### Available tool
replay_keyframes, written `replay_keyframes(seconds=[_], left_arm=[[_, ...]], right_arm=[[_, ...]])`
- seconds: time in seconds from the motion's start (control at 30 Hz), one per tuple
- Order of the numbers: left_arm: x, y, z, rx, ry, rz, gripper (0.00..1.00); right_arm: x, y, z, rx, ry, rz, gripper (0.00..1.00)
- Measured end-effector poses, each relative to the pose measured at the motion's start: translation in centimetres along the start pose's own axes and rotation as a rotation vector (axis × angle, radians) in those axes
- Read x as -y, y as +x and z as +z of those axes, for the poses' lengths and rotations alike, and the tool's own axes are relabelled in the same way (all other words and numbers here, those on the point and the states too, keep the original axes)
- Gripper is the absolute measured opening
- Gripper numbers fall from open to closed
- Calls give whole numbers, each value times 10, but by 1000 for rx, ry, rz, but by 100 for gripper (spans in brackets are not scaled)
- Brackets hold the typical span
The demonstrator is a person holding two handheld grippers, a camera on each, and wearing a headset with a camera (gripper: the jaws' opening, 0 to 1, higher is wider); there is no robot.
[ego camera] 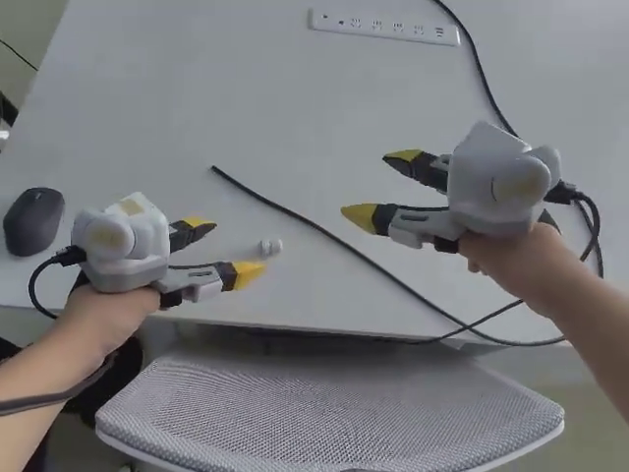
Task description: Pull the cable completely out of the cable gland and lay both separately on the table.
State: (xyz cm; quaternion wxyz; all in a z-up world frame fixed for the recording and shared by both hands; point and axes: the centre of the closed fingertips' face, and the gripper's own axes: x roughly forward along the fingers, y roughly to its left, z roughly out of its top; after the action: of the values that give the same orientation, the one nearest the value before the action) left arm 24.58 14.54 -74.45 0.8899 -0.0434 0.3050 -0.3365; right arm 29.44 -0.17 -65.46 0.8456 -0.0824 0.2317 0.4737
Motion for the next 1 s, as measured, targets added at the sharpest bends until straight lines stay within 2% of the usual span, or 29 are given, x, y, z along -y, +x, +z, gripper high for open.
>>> replay_keyframes(seconds=[0.27,0.47,0.63,0.7,0.73,0.8,1.0], left_arm=[[-3,-27,15,56,-6,46,70],[0,-45,29,96,11,62,75],[3,-56,41,146,35,70,81],[4,-58,41,144,55,80,82],[3,-59,38,123,77,93,84],[5,-60,36,121,90,92,87],[8,-63,32,102,85,80,93]], right_arm=[[-1,-38,-11,52,94,-19,70],[6,-63,-25,63,141,-56,76],[-3,-76,-37,51,144,-57,81],[-4,-79,-43,35,144,-54,83],[-4,-82,-46,30,143,-51,83],[-6,-85,-52,21,143,-50,86],[-13,-86,-71,-8,126,-33,91]])
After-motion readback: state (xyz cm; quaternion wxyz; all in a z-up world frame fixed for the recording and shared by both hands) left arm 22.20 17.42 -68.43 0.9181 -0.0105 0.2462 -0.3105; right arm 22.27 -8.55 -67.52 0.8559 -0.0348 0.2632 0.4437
